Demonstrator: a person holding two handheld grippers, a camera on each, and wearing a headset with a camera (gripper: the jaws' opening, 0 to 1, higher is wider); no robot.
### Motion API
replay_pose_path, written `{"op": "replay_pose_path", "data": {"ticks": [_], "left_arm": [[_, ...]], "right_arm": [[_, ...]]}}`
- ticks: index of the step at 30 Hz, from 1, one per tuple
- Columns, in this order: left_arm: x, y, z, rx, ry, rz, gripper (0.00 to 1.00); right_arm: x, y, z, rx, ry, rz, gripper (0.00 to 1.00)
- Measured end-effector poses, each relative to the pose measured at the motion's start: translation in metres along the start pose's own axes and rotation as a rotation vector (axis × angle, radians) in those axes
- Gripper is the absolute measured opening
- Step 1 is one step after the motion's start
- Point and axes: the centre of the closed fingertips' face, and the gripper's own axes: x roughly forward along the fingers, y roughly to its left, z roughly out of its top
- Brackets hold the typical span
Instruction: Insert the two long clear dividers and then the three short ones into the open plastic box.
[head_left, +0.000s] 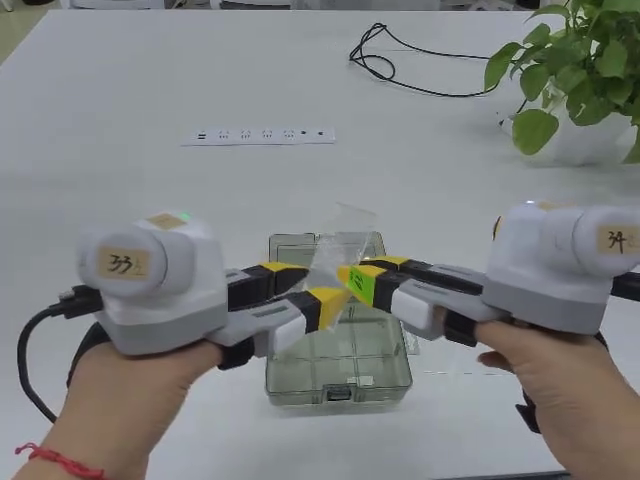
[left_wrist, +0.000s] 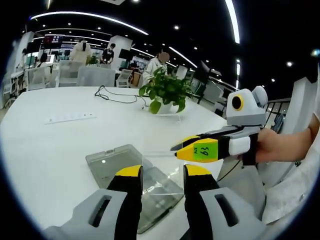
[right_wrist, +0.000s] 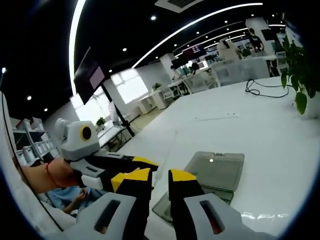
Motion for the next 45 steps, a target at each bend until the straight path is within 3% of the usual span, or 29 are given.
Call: {"op": "replay_pose_path", "data": {"ticks": [7,10,12,15,35,45], "left_arm": [[0.001,-0.002,0.0,-0.004,-0.006,0.005,0.3],[0.001,0.001,0.0,0.005,-0.013,0.014,0.25],[0.0,-0.003,0.005,-0.034,-0.039,-0.008,0.28],[0.0,-0.004,0.005,0.003,-0.031,-0.009,0.31],[-0.004,-0.005,0.001,0.029,-0.017,-0.023,0.33],[-0.013,0.004,-0.014,0.064,0.008,-0.021,0.41]], "right_arm": [[0.002,0.0,-0.001,0.078,-0.004,-0.025,0.07],[0.002,0.0,0.0,0.094,-0.005,-0.036,0.07],[0.002,0.0,0.0,0.11,-0.01,-0.039,0.06],[0.002,0.001,0.001,0.1,-0.005,-0.036,0.06],[0.002,0.003,0.003,0.082,0.016,-0.032,0.07],[-0.003,-0.005,0.005,0.059,0.028,-0.053,0.07]]}}
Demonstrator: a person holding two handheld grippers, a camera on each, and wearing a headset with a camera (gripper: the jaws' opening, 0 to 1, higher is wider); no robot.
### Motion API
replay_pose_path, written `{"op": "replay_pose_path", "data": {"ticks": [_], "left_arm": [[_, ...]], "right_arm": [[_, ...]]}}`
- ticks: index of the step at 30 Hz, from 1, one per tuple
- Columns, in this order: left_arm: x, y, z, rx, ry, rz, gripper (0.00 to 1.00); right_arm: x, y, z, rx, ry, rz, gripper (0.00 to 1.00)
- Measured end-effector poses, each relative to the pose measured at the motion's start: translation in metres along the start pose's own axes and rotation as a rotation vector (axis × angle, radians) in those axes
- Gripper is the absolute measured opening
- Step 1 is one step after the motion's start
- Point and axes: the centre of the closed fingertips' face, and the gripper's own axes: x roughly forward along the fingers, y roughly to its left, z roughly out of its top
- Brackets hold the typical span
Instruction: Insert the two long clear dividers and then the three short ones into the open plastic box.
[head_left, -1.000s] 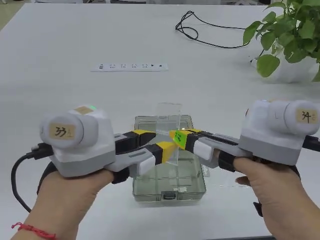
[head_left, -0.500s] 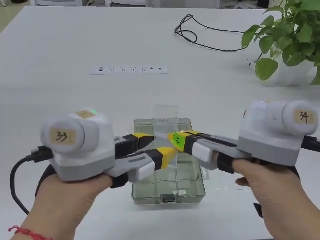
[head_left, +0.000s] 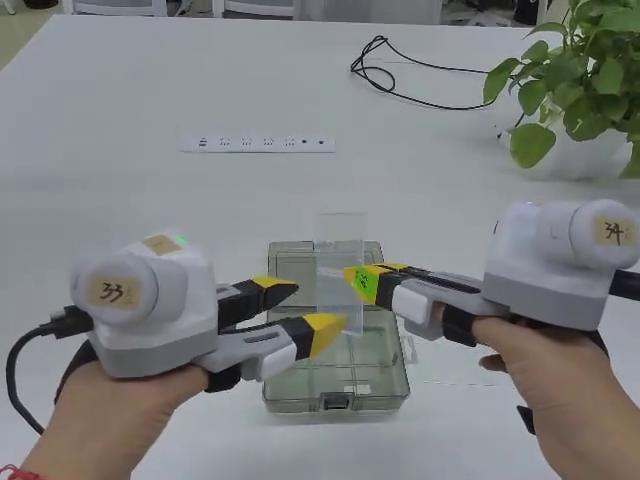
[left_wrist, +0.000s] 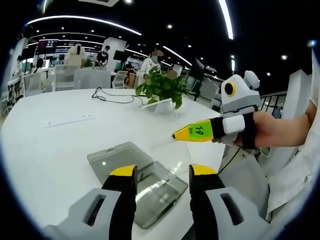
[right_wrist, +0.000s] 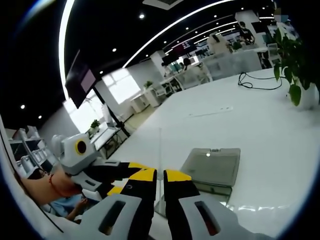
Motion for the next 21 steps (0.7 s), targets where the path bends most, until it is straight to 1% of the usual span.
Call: {"op": "replay_pose_path", "data": {"ticks": [6,7,10,12,14,17,18,19,21], "left_arm": [[-0.008,0.005,-0.008,0.031,0.013,0.001,0.47],[-0.01,0.007,-0.01,0.037,0.023,0.002,0.48],[-0.013,0.008,-0.015,0.054,0.032,-0.001,0.52],[-0.015,0.009,-0.019,0.066,0.04,-0.005,0.55],[-0.018,0.011,-0.023,0.087,0.05,-0.004,0.57],[-0.021,0.013,-0.027,0.106,0.062,-0.009,0.63],[-0.022,0.013,-0.029,0.121,0.066,-0.014,0.65],[-0.023,0.013,-0.03,0.13,0.068,-0.015,0.67],[-0.024,0.013,-0.032,0.138,0.073,-0.02,0.7]], "right_arm": [[-0.003,-0.006,0.0,-0.005,0.015,-0.015,0.07],[-0.003,-0.008,0.0,-0.004,0.019,-0.018,0.07],[-0.004,-0.012,0.001,-0.001,0.033,-0.026,0.07],[-0.005,-0.016,0.001,0.007,0.042,-0.032,0.07],[-0.006,-0.02,0.0,0.02,0.067,-0.045,0.07],[-0.006,-0.023,0.001,0.051,0.076,-0.054,0.07],[-0.007,-0.024,0.0,0.058,0.09,-0.061,0.07],[-0.006,-0.024,0.001,0.06,0.09,-0.061,0.07],[-0.006,-0.025,0.001,0.074,0.099,-0.066,0.07]]}}
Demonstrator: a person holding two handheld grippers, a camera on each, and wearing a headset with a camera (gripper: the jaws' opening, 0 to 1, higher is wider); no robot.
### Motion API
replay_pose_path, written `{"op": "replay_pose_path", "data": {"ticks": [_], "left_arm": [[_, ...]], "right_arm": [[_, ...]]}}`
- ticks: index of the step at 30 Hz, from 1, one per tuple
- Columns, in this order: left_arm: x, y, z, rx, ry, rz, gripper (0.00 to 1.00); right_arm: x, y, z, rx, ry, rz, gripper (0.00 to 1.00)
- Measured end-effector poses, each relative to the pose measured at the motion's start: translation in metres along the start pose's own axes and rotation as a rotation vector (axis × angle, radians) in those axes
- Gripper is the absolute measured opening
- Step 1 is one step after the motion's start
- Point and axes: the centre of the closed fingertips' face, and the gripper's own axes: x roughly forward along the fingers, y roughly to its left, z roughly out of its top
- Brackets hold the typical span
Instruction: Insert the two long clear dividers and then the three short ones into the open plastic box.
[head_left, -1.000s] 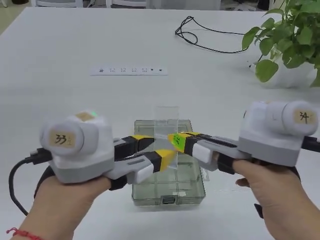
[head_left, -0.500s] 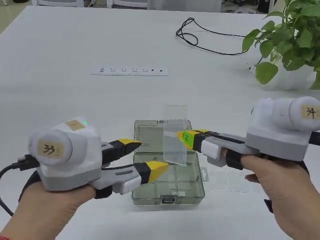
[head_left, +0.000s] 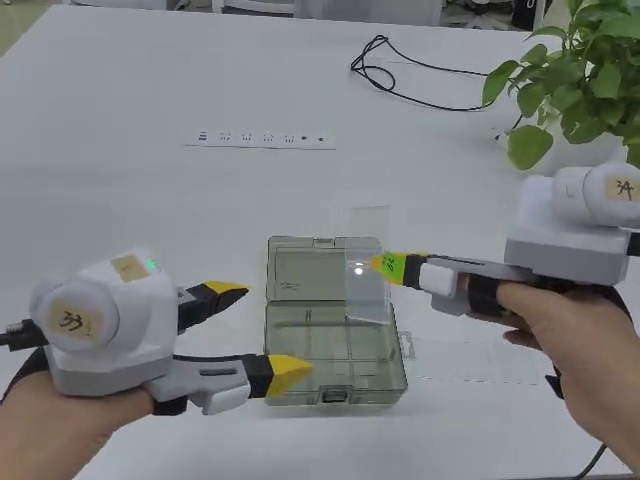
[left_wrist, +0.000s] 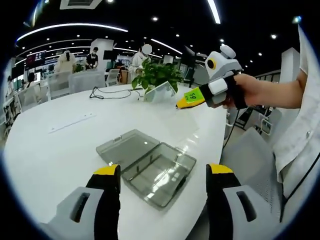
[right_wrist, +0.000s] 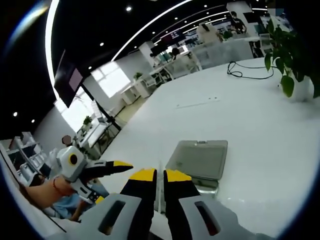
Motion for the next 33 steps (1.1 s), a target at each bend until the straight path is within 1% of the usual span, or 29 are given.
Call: {"op": "replay_pose_path", "data": {"ticks": [4,5,7,11,13,15,16,17,19,22,24,26,27,30,33], "left_arm": [[-0.002,-0.001,-0.006,0.026,0.012,-0.015,0.75],[-0.003,-0.002,-0.006,0.036,0.009,-0.022,0.77],[-0.004,-0.003,-0.008,0.051,0.008,-0.029,0.81],[-0.005,-0.003,-0.014,0.082,0.019,-0.046,0.88],[-0.005,-0.004,-0.017,0.087,0.029,-0.062,0.9],[-0.006,-0.004,-0.02,0.105,0.029,-0.073,0.92],[-0.006,-0.004,-0.021,0.115,0.027,-0.079,0.93],[-0.006,-0.004,-0.021,0.12,0.026,-0.083,0.94],[-0.006,-0.003,-0.024,0.131,0.03,-0.092,0.96],[-0.007,-0.002,-0.027,0.14,0.032,-0.102,0.99],[-0.008,-0.002,-0.029,0.157,0.031,-0.114,1.0],[-0.009,-0.001,-0.032,0.163,0.031,-0.12,1.0],[-0.009,0.0,-0.033,0.161,0.03,-0.125,1.0],[-0.01,0.001,-0.037,0.167,0.037,-0.129,1.0],[-0.011,0.001,-0.037,0.163,0.027,-0.13,1.0]], "right_arm": [[0.001,-0.006,-0.004,0.029,0.057,-0.039,0.07],[0.001,-0.01,-0.006,0.045,0.075,-0.06,0.07],[0.002,-0.012,-0.01,0.062,0.102,-0.078,0.07],[0.005,-0.016,-0.015,0.093,0.161,-0.109,0.07],[0.006,-0.027,-0.014,0.113,0.199,-0.134,0.07],[0.007,-0.03,-0.021,0.135,0.246,-0.152,0.07],[0.008,-0.032,-0.024,0.149,0.265,-0.172,0.07],[0.009,-0.035,-0.027,0.159,0.273,-0.181,0.07],[0.011,-0.037,-0.035,0.192,0.311,-0.197,0.07],[0.014,-0.037,-0.041,0.215,0.342,-0.217,0.07],[0.016,-0.037,-0.049,0.232,0.375,-0.228,0.07],[0.02,-0.044,-0.056,0.238,0.397,-0.247,0.07],[0.02,-0.047,-0.06,0.233,0.425,-0.262,0.07],[0.024,-0.049,-0.064,0.25,0.449,-0.273,0.07],[0.025,-0.053,-0.07,0.256,0.475,-0.298,0.06]]}}
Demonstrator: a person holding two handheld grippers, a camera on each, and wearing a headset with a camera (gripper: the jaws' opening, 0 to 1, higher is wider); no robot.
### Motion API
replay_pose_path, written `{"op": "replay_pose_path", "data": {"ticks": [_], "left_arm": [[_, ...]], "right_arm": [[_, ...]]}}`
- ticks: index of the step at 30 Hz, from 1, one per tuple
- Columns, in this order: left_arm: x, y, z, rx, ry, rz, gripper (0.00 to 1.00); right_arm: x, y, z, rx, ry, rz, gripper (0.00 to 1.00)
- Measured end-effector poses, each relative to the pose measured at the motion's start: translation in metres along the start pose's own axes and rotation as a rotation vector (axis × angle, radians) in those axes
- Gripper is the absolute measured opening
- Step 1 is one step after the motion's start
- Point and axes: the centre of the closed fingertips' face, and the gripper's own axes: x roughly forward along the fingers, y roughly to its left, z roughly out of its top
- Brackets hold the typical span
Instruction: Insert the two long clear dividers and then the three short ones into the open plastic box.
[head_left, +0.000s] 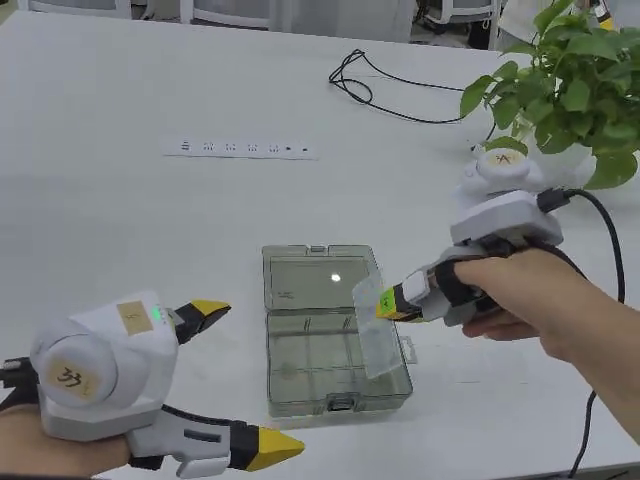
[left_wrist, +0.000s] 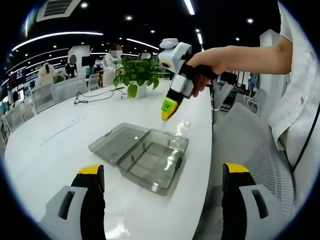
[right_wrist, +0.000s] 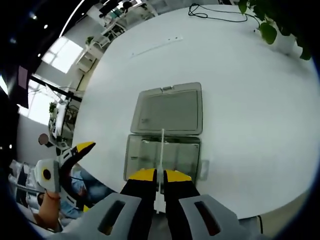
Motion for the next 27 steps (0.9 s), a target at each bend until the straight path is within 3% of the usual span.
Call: {"op": "replay_pose_path", "data": {"ticks": [11,19,23,27], "left_arm": [[0.003,0.001,0.0,-0.017,-0.022,-0.006,1.0],[0.006,0.0,-0.002,-0.031,-0.025,-0.009,0.99],[0.005,0.001,-0.001,-0.041,-0.031,-0.005,0.99],[0.006,0.001,-0.002,-0.046,-0.031,-0.007,0.99]], "right_arm": [[0.021,-0.013,-0.009,0.028,0.051,-0.031,0.07],[0.024,-0.012,-0.004,0.041,0.034,-0.034,0.06],[0.023,-0.005,-0.011,0.042,0.022,-0.042,0.06],[0.026,-0.011,-0.013,0.039,0.026,-0.061,0.06]]}}
